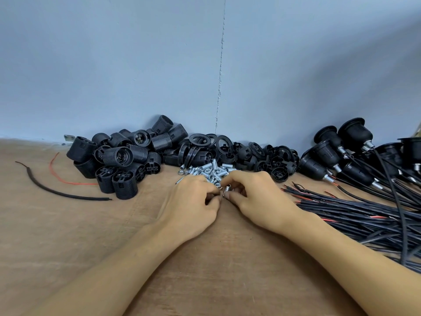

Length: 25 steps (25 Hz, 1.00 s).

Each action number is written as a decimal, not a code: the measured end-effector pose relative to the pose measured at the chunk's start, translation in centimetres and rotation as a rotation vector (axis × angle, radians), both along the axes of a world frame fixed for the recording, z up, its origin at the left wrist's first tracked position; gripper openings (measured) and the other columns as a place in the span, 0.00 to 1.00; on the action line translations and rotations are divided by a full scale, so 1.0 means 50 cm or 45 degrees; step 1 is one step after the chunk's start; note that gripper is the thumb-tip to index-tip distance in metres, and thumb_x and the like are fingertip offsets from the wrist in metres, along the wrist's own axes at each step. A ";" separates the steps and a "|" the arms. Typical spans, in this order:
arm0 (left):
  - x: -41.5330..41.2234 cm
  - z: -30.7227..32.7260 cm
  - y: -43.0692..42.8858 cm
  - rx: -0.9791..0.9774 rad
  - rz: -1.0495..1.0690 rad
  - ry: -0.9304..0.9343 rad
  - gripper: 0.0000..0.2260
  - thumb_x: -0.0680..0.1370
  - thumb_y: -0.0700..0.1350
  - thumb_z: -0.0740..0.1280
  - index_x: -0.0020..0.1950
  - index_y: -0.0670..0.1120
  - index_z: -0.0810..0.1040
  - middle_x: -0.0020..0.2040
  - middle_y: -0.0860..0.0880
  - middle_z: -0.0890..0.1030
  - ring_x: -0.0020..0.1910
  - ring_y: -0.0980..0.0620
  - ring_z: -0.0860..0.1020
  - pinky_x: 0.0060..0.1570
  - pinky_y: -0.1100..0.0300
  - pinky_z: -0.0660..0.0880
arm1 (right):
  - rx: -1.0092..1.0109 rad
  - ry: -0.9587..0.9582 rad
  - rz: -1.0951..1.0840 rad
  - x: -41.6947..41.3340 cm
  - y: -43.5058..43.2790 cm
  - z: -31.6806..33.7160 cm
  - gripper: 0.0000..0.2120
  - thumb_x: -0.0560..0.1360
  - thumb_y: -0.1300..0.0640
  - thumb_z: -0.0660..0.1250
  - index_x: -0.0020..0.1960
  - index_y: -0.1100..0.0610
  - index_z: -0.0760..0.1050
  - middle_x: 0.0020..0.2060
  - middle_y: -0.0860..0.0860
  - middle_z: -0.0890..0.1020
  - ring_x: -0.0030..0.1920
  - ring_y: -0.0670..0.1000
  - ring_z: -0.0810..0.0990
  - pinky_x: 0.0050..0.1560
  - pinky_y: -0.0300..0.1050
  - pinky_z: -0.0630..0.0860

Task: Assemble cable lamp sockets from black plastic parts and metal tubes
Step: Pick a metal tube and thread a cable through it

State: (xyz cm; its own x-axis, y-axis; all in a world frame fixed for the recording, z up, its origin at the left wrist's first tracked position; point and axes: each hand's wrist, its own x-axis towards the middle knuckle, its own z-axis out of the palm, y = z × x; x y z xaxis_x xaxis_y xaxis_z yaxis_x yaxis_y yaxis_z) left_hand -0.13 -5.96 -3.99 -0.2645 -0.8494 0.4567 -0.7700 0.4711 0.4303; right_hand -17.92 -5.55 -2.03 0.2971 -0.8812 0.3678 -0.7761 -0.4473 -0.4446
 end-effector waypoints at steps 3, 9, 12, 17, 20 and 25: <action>-0.001 0.005 0.001 0.038 0.053 0.114 0.04 0.77 0.48 0.71 0.47 0.54 0.86 0.38 0.58 0.81 0.42 0.59 0.78 0.44 0.63 0.74 | 0.056 -0.332 -0.086 -0.003 -0.004 0.005 0.07 0.75 0.58 0.74 0.50 0.48 0.82 0.38 0.44 0.84 0.41 0.41 0.81 0.44 0.31 0.74; -0.028 0.022 0.016 0.851 -0.108 1.536 0.06 0.82 0.40 0.68 0.51 0.42 0.85 0.42 0.46 0.87 0.28 0.55 0.77 0.28 0.65 0.74 | 0.239 -0.861 0.073 0.007 0.011 0.026 0.07 0.74 0.59 0.75 0.51 0.50 0.82 0.40 0.48 0.87 0.41 0.46 0.85 0.48 0.37 0.79; -0.018 0.027 0.017 1.009 -0.237 1.764 0.07 0.78 0.38 0.70 0.54 0.38 0.84 0.44 0.41 0.86 0.34 0.52 0.82 0.33 0.63 0.79 | 0.274 -0.942 0.115 0.010 0.017 0.026 0.08 0.75 0.60 0.75 0.52 0.51 0.82 0.43 0.49 0.87 0.46 0.49 0.86 0.50 0.35 0.79; -0.003 0.026 0.013 1.024 -0.300 1.836 0.18 0.66 0.38 0.75 0.55 0.36 0.83 0.46 0.38 0.86 0.39 0.48 0.86 0.38 0.61 0.82 | 0.232 -0.914 0.147 0.010 0.014 0.021 0.07 0.73 0.62 0.75 0.50 0.55 0.83 0.42 0.50 0.87 0.43 0.47 0.84 0.48 0.35 0.78; -0.003 0.024 0.014 0.963 -0.283 1.783 0.09 0.66 0.40 0.76 0.45 0.40 0.87 0.44 0.37 0.86 0.39 0.46 0.86 0.38 0.60 0.81 | 0.209 -0.811 0.113 0.001 0.012 0.022 0.05 0.72 0.59 0.77 0.47 0.52 0.84 0.40 0.50 0.86 0.40 0.45 0.81 0.48 0.39 0.78; -0.009 0.020 0.018 0.877 -0.254 1.666 0.03 0.75 0.37 0.73 0.45 0.40 0.87 0.43 0.39 0.87 0.36 0.48 0.84 0.36 0.62 0.80 | 0.106 -0.646 0.088 -0.002 0.014 0.022 0.06 0.73 0.58 0.77 0.47 0.48 0.85 0.39 0.44 0.86 0.41 0.43 0.83 0.46 0.36 0.78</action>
